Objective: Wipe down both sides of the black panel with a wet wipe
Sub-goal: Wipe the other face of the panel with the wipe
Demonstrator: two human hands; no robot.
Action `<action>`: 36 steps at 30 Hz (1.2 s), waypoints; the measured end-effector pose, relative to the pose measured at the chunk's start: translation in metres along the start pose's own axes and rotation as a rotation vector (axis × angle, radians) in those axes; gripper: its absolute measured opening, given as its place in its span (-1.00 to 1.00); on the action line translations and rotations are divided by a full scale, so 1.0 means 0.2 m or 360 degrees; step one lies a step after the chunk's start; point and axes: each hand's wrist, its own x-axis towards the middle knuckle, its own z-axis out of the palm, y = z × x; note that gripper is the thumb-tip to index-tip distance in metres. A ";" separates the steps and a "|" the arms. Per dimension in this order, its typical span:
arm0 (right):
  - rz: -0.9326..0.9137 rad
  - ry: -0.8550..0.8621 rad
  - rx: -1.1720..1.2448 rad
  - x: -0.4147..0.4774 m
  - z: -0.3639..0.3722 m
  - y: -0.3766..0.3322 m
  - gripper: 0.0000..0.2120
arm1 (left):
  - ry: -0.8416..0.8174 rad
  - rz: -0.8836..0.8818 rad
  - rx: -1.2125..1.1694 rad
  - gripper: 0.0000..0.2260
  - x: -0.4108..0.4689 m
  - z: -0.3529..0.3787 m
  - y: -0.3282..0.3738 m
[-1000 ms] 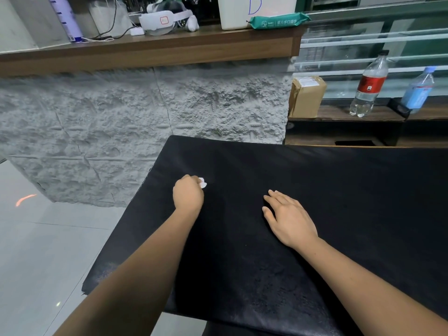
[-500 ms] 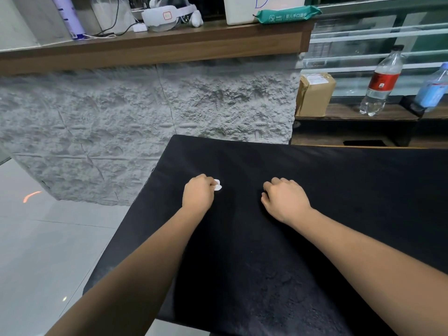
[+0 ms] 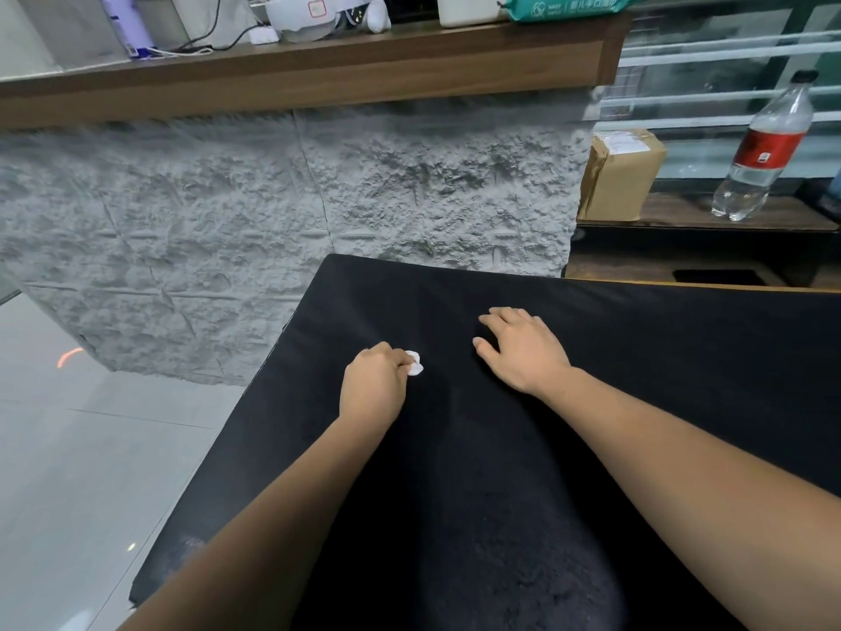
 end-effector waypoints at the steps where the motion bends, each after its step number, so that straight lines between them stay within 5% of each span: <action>1: -0.0008 -0.0021 0.0016 0.03 0.01 0.01 -0.44 | 0.0014 0.0007 0.0008 -0.82 0.00 0.01 0.00; 23: 0.0041 0.0031 0.0138 0.05 0.14 0.07 -0.39 | 0.0108 -0.0128 0.0155 -0.87 0.15 -0.15 -0.22; 36: 0.0070 0.0065 0.0136 0.07 0.16 0.08 -0.38 | 0.0166 -0.0248 0.0327 -0.69 0.22 -0.04 -0.10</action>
